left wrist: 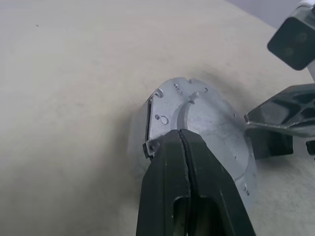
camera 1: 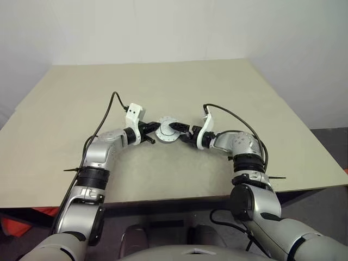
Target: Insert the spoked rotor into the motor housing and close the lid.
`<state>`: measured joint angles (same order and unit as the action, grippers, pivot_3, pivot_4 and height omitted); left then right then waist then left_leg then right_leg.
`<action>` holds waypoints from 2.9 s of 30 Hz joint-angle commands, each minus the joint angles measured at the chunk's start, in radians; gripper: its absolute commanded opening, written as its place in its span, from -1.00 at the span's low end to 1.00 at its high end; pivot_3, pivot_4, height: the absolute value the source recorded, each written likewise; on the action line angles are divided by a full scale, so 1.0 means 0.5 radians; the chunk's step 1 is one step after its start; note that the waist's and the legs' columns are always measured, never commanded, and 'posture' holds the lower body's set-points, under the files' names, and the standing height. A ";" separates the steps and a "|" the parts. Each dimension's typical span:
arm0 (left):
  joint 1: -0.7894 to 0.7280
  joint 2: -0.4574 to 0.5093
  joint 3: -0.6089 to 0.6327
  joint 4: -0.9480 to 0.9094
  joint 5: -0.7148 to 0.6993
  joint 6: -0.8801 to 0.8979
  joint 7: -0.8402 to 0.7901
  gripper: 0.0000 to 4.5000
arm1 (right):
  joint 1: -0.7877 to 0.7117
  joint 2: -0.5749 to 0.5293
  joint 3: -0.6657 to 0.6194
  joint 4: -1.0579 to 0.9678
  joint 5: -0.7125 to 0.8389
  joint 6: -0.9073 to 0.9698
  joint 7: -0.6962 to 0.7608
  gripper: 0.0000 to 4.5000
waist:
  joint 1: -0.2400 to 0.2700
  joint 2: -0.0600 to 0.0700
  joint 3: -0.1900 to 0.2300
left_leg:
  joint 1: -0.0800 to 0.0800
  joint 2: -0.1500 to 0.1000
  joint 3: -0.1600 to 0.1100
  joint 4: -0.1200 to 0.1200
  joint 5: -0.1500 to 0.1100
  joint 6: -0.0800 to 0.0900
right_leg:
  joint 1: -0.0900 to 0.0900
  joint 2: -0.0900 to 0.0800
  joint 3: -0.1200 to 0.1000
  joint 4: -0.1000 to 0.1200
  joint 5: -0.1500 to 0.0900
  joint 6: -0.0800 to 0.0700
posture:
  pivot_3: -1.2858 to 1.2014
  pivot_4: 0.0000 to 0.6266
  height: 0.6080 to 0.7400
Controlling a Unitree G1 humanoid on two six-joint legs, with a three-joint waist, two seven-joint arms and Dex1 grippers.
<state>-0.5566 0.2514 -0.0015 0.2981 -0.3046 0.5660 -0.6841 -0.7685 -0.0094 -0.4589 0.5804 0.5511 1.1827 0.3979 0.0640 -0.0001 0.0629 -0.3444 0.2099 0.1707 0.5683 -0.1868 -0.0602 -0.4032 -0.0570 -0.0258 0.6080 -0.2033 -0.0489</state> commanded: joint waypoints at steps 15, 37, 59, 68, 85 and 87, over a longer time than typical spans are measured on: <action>0.186 -0.004 -0.045 -0.200 -0.020 0.018 0.005 -1.00 | -0.084 0.026 0.171 -0.046 0.064 0.055 0.033 0.99 | 0.009 0.000 0.000 | 0.000 -0.001 0.000 -0.002 0.000 0.000 | 0.000 -0.001 0.000 -0.002 0.000 0.000 | 0.03 -1.00 1.00; 0.400 0.072 0.017 -0.395 -0.083 0.082 0.089 -1.00 | -0.209 0.070 0.114 0.235 0.022 -0.223 -0.120 0.72 | 0.014 0.000 0.000 | -0.001 -0.002 0.000 -0.004 0.000 0.001 | -0.007 -0.001 0.000 -0.002 0.002 -0.004 | 0.03 -1.00 1.00; 0.358 0.062 0.162 -0.352 -0.152 0.011 0.177 -1.00 | -0.285 0.037 0.031 0.439 0.084 -0.411 -0.224 -0.10 | 0.015 0.001 -0.001 | -0.002 -0.003 0.000 -0.003 0.000 0.001 | -0.007 -0.002 -0.001 -0.002 0.002 -0.005 | 0.03 -1.00 1.00; 0.377 -0.014 0.537 -0.414 -0.438 0.049 0.330 -1.00 | -0.463 0.049 -0.307 0.587 0.364 -0.426 -0.350 -0.10 | 0.017 0.001 0.000 | -0.010 -0.003 0.000 -0.001 -0.001 0.001 | -0.015 -0.002 -0.001 -0.001 0.002 -0.006 | 0.03 -1.00 1.00; 0.458 -0.189 1.120 -0.670 -1.545 0.520 0.604 -0.27 | -0.657 0.123 -0.496 0.380 0.834 -0.096 -0.425 -0.10 | 0.045 -0.001 0.001 | -0.050 0.003 -0.001 0.018 -0.009 0.017 | -0.044 0.000 -0.007 0.001 0.004 -0.006 | 0.03 -1.00 1.00; 0.474 -0.203 1.134 -0.702 -1.642 0.532 0.621 0.04 | -0.643 0.125 -0.465 0.352 0.829 -0.063 -0.423 -0.10 | 0.062 -0.001 0.001 | -0.049 0.004 -0.001 0.019 -0.009 0.016 | -0.044 0.001 -0.008 0.002 0.004 -0.006 | 0.03 -1.00 1.00</action>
<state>-0.3138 0.1492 0.5483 -0.0045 -1.0647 0.8280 -0.3786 -1.0677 0.0485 -0.6961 0.8127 0.9108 1.1337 0.1534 0.0950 -0.0004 0.0632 -0.3692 0.2120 0.1703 0.5779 -0.1912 -0.0524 -0.4251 -0.0566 -0.0296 0.6096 -0.2014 -0.0518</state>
